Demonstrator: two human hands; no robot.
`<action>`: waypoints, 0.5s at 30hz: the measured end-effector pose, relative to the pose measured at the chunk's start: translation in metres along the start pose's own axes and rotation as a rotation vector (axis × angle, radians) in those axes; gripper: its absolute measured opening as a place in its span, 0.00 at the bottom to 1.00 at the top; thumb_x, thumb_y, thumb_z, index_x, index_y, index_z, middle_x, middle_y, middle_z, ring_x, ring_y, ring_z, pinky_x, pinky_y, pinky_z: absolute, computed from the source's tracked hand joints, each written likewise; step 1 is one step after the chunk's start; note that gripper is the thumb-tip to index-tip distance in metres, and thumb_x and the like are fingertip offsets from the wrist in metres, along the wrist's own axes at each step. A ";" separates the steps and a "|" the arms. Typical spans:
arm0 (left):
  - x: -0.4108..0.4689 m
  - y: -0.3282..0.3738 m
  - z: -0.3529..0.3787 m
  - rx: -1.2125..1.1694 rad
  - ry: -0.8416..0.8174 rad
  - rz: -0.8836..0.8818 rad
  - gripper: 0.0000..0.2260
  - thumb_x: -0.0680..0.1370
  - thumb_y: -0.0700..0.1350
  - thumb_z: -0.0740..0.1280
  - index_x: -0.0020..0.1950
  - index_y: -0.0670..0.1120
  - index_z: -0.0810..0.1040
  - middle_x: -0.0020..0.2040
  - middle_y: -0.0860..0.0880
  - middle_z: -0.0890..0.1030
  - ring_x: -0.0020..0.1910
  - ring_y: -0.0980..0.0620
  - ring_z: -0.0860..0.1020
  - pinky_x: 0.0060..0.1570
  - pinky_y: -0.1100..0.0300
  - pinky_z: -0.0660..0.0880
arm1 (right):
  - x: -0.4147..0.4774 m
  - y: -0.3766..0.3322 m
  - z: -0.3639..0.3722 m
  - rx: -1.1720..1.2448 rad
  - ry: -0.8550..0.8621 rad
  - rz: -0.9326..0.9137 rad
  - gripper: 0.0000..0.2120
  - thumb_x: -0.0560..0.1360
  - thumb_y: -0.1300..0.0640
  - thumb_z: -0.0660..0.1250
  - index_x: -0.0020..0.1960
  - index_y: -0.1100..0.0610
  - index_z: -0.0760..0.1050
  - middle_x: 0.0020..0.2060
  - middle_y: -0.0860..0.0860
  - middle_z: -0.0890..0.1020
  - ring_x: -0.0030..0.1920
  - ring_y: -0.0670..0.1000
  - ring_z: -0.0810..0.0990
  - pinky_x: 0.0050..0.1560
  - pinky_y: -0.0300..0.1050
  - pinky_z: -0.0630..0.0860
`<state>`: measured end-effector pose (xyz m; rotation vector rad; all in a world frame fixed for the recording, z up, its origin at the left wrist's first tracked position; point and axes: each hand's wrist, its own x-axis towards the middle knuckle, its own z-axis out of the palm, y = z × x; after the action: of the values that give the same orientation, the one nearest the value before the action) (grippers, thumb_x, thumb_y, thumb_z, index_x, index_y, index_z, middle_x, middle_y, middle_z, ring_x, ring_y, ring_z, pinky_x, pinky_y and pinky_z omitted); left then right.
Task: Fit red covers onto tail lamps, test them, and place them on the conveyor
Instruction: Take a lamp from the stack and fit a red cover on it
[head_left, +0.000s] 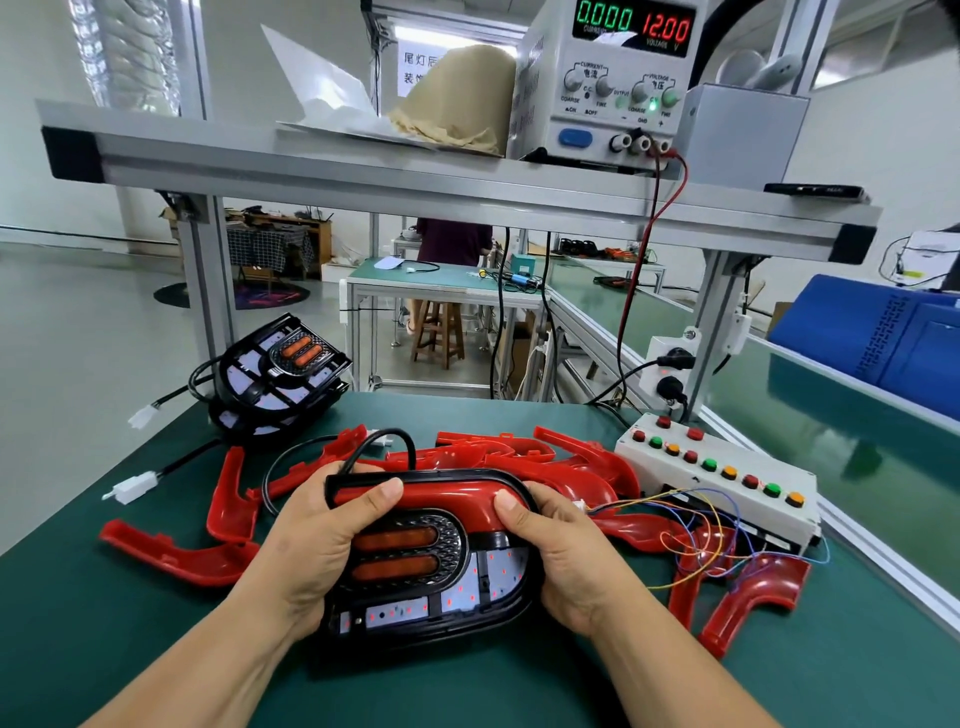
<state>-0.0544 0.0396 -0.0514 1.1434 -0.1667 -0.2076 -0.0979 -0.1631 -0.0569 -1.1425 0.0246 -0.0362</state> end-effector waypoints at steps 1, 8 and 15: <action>0.000 0.000 0.000 -0.003 -0.005 -0.001 0.13 0.65 0.44 0.77 0.48 0.47 0.81 0.48 0.34 0.84 0.43 0.30 0.83 0.37 0.38 0.80 | 0.000 0.001 0.000 -0.008 0.002 -0.004 0.19 0.68 0.59 0.73 0.56 0.65 0.78 0.49 0.62 0.84 0.45 0.57 0.84 0.49 0.50 0.81; -0.002 -0.002 -0.002 0.004 -0.028 -0.055 0.14 0.69 0.46 0.75 0.53 0.45 0.81 0.51 0.34 0.84 0.47 0.32 0.83 0.39 0.40 0.81 | -0.004 -0.005 -0.007 -0.090 -0.065 0.059 0.20 0.70 0.58 0.72 0.59 0.67 0.77 0.53 0.64 0.83 0.51 0.59 0.83 0.58 0.53 0.78; 0.001 0.001 -0.002 0.011 0.009 -0.028 0.15 0.71 0.48 0.72 0.55 0.44 0.79 0.50 0.35 0.84 0.45 0.33 0.84 0.37 0.41 0.81 | -0.004 -0.005 0.001 -0.072 -0.010 0.027 0.18 0.68 0.59 0.73 0.56 0.64 0.78 0.50 0.62 0.84 0.48 0.58 0.84 0.50 0.50 0.81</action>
<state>-0.0530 0.0415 -0.0513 1.1578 -0.1442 -0.2261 -0.1015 -0.1640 -0.0516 -1.2139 0.0323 -0.0057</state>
